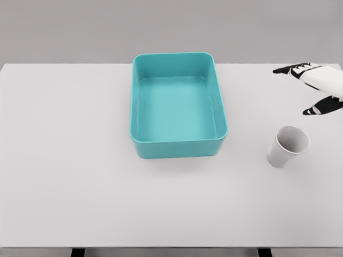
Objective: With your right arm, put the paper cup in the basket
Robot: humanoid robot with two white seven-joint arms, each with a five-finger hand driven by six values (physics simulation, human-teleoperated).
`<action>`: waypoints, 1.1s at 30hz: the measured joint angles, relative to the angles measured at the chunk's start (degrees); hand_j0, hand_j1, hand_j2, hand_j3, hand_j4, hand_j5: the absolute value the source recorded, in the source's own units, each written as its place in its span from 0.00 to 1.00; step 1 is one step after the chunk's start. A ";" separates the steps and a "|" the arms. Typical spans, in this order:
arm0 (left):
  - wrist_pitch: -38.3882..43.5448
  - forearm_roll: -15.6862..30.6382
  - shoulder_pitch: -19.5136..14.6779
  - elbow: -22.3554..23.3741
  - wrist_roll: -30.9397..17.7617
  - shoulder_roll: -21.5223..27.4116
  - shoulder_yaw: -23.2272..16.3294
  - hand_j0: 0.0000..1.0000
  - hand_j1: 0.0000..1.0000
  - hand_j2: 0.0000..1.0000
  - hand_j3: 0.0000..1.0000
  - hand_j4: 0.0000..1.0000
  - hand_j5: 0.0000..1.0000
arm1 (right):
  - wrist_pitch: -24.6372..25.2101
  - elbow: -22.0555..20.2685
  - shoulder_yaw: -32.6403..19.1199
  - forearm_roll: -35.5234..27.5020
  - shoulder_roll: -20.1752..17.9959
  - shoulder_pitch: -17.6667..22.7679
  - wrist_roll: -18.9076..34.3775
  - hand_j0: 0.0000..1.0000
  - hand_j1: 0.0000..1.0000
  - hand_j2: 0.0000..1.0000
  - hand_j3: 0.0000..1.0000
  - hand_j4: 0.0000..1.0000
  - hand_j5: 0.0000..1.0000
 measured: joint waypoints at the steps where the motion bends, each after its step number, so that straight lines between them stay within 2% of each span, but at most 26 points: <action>1: 0.00 0.00 0.00 0.00 0.00 0.00 0.00 1.00 1.00 1.00 1.00 1.00 1.00 | -0.07 -0.03 -0.18 0.06 0.13 0.08 0.12 1.00 1.00 1.00 1.00 1.00 1.00; 7: 0.00 0.00 0.00 0.00 0.00 0.00 0.00 1.00 1.00 1.00 1.00 1.00 1.00 | -0.72 -1.10 -3.46 -0.34 -0.09 0.35 0.45 1.00 1.00 1.00 1.00 1.00 1.00; 10: 0.00 0.00 0.00 0.00 0.00 0.00 0.00 1.00 1.00 1.00 1.00 1.00 1.00 | -3.41 0.46 -4.82 -4.86 -1.52 0.87 3.85 1.00 1.00 1.00 1.00 1.00 1.00; 12: 0.00 0.00 0.09 0.00 0.00 0.00 0.00 1.00 1.00 1.00 1.00 1.00 1.00 | -7.59 3.69 -5.20 -9.83 -2.03 0.96 8.96 1.00 1.00 1.00 1.00 1.00 1.00; 15: 0.00 0.00 0.00 0.00 0.00 0.00 0.00 1.00 1.00 1.00 1.00 1.00 1.00 | -16.47 10.90 -5.32 -18.38 -2.27 2.63 18.63 1.00 1.00 1.00 1.00 1.00 1.00; 18: 0.00 0.00 0.00 0.00 0.00 0.00 0.00 1.00 1.00 1.00 1.00 1.00 1.00 | -21.52 16.78 -5.21 -27.03 -1.76 4.48 22.85 1.00 1.00 1.00 1.00 1.00 1.00; 21: 0.00 0.00 0.00 0.00 0.00 0.00 0.00 1.00 1.00 1.00 1.00 1.00 1.00 | -23.37 20.44 -5.18 -34.14 -0.77 5.18 24.40 1.00 1.00 1.00 1.00 1.00 1.00; 24: 0.00 0.00 0.00 0.00 0.00 0.00 0.00 1.00 1.00 1.00 1.00 1.00 1.00 | -24.05 22.85 -5.15 -37.56 0.51 6.41 24.97 1.00 1.00 1.00 1.00 1.00 1.00; 33: 0.00 0.00 0.00 -0.01 0.00 0.00 0.00 1.00 1.00 1.00 1.00 1.00 1.00 | -24.42 27.86 -5.16 -38.86 2.71 11.95 25.28 1.00 1.00 1.00 1.00 1.00 1.00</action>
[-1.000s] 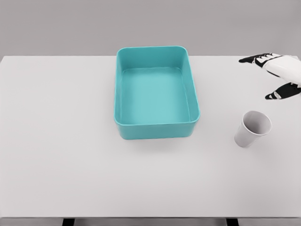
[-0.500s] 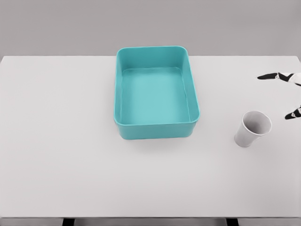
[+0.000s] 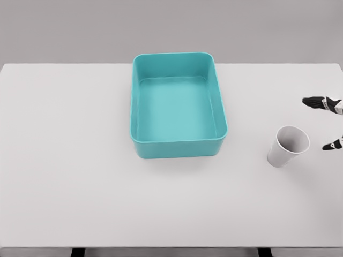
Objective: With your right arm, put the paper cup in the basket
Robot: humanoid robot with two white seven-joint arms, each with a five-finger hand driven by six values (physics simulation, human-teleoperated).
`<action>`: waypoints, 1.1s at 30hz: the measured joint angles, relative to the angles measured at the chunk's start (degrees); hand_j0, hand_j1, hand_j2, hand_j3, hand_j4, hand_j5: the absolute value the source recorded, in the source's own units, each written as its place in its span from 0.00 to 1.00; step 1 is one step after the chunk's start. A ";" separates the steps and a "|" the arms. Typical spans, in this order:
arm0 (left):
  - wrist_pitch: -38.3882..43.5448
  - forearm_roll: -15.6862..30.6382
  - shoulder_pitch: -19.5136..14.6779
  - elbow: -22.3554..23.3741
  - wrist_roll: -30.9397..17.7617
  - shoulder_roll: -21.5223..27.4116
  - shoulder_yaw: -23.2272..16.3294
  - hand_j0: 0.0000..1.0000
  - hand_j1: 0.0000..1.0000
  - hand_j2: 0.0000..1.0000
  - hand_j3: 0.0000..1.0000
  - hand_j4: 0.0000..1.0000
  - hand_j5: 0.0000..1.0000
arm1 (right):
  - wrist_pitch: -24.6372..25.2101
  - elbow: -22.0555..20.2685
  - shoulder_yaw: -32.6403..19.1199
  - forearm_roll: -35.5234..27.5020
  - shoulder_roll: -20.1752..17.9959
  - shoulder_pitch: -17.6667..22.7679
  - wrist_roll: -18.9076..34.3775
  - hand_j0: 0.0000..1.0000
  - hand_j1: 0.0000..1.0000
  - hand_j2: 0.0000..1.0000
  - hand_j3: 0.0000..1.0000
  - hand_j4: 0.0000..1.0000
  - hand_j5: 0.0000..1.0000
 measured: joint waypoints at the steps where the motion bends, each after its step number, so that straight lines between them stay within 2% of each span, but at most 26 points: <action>1: 0.00 0.00 0.00 0.00 0.00 0.00 0.00 1.00 1.00 1.00 1.00 1.00 1.00 | 0.00 0.23 0.00 0.03 0.02 0.18 0.00 1.00 1.00 1.00 1.00 1.00 1.00; 11: 0.00 0.00 0.00 0.00 0.00 0.00 0.00 1.00 1.00 1.00 1.00 1.00 1.00 | 0.00 0.05 1.32 0.09 0.18 1.41 0.01 1.00 1.00 1.00 1.00 1.00 1.00; 25: 0.00 0.00 0.00 0.00 0.00 0.00 0.00 1.00 1.00 1.00 1.00 1.00 1.00 | 0.01 -4.45 3.08 0.08 0.76 1.49 0.01 1.00 1.00 1.00 1.00 1.00 1.00; 33: 0.00 0.00 0.00 0.00 0.00 0.00 0.00 1.00 1.00 1.00 1.00 1.00 1.00 | 0.01 -4.97 3.13 0.08 1.19 1.58 0.01 1.00 1.00 1.00 1.00 1.00 1.00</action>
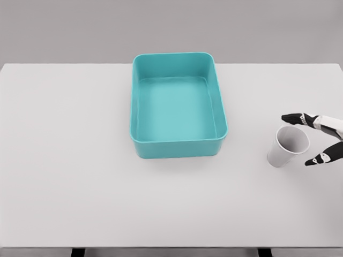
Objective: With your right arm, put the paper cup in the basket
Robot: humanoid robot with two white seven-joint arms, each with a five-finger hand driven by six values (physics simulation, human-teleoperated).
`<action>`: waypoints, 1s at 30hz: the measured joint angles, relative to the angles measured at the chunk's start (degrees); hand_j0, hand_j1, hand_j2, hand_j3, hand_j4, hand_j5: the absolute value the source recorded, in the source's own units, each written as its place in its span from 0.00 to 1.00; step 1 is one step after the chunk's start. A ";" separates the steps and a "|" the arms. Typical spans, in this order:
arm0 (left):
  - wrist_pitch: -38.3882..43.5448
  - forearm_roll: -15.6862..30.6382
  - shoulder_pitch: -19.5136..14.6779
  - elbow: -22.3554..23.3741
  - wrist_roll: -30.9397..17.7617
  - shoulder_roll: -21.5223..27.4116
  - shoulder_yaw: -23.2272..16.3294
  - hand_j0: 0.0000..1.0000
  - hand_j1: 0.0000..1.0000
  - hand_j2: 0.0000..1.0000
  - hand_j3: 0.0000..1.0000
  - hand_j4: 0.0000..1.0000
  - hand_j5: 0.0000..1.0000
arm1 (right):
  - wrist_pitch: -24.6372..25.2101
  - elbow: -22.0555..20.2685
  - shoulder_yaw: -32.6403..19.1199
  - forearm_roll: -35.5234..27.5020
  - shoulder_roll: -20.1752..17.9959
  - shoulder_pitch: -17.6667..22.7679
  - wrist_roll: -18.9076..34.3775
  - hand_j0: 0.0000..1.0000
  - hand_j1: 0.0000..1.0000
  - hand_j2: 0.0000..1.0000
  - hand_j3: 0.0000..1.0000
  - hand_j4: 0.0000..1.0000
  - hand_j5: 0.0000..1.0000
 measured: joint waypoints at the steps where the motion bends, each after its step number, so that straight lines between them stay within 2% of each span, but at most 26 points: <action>1: 0.00 0.00 0.00 0.00 0.00 0.00 0.00 1.00 1.00 1.00 1.00 1.00 1.00 | 0.00 0.01 0.02 0.00 0.10 0.00 0.00 1.00 1.00 1.00 1.00 1.00 1.00; 12: 0.00 0.00 0.00 0.00 0.00 0.00 0.00 1.00 1.00 1.00 1.00 1.00 1.00 | 0.01 2.74 0.83 0.00 2.06 0.00 0.00 1.00 1.00 1.00 1.00 1.00 1.00; 30: 0.00 0.00 0.00 0.00 0.00 0.00 0.00 1.00 1.00 1.00 1.00 1.00 1.00 | 0.01 2.67 0.77 0.00 3.33 0.00 0.00 1.00 1.00 1.00 1.00 1.00 1.00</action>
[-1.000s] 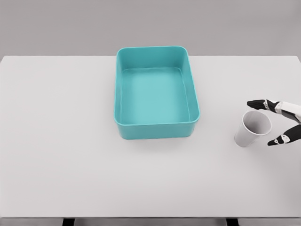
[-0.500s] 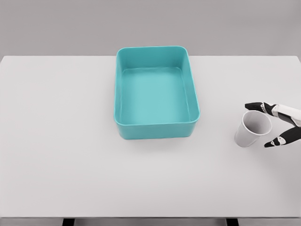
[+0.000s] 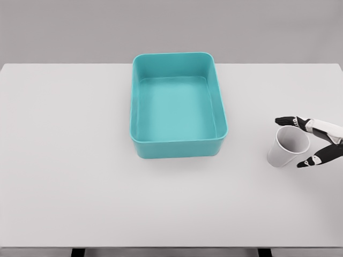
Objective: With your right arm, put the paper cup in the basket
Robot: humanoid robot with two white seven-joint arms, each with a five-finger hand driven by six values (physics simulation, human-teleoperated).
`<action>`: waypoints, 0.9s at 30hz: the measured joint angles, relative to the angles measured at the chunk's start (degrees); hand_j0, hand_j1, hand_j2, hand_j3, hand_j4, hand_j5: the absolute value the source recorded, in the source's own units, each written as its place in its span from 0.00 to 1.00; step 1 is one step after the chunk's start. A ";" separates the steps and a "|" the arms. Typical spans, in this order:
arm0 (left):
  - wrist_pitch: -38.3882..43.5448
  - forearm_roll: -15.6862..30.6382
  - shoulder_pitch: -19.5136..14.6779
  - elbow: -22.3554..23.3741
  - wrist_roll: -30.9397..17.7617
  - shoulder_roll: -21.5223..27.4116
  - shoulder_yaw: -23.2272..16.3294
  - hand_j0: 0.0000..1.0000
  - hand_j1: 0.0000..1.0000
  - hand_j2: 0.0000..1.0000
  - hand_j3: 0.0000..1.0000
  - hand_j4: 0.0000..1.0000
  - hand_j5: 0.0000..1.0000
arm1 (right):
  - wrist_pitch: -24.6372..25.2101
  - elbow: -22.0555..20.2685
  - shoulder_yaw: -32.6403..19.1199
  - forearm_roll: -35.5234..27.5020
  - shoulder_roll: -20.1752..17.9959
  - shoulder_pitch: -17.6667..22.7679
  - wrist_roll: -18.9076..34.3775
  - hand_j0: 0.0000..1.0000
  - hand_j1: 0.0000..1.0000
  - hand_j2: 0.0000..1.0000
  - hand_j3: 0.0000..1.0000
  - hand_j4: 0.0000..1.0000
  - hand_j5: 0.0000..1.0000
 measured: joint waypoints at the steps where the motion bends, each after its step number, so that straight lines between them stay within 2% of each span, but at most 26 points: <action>1: 0.00 0.00 0.00 0.00 0.00 0.00 0.00 1.00 1.00 1.00 1.00 1.00 1.00 | 0.00 -0.02 0.00 0.00 0.02 0.00 0.00 1.00 1.00 1.00 1.00 1.00 1.00; 6: 0.00 0.00 0.00 0.00 0.00 0.00 0.00 1.00 1.00 1.00 1.00 1.00 1.00 | 0.00 -0.09 -0.04 0.00 0.07 0.00 0.00 0.98 0.98 0.98 0.98 0.98 0.98; 10: 0.00 0.00 0.00 0.00 0.00 0.00 0.00 1.00 1.00 1.00 1.00 1.00 1.00 | 0.00 -0.14 -0.08 0.00 0.08 0.00 0.00 0.80 0.80 0.80 0.80 0.80 0.80; 13: 0.00 0.00 0.00 0.00 0.00 0.00 0.00 1.00 1.00 1.00 1.00 1.00 1.00 | 0.00 -0.15 -0.09 0.00 0.08 0.00 0.00 0.75 0.75 0.75 0.75 0.75 0.75; 16: 0.00 0.00 0.00 0.00 0.00 0.00 0.00 1.00 1.00 1.00 1.00 1.00 1.00 | 0.00 -0.18 -0.09 -0.01 0.12 0.00 0.00 0.75 0.75 0.75 0.75 0.75 0.75; 20: 0.00 0.00 0.00 0.00 0.00 0.00 0.00 1.00 1.00 1.00 1.00 1.00 1.00 | 0.04 -0.51 -0.14 -0.15 0.15 0.00 -0.01 0.64 0.64 0.64 0.64 0.64 0.64; 27: 0.00 0.00 0.00 0.00 0.00 0.00 0.00 1.00 1.00 1.00 1.00 1.00 1.00 | 0.01 -0.98 -0.48 -0.37 0.50 -0.09 -0.01 0.64 0.64 0.64 0.64 0.64 0.64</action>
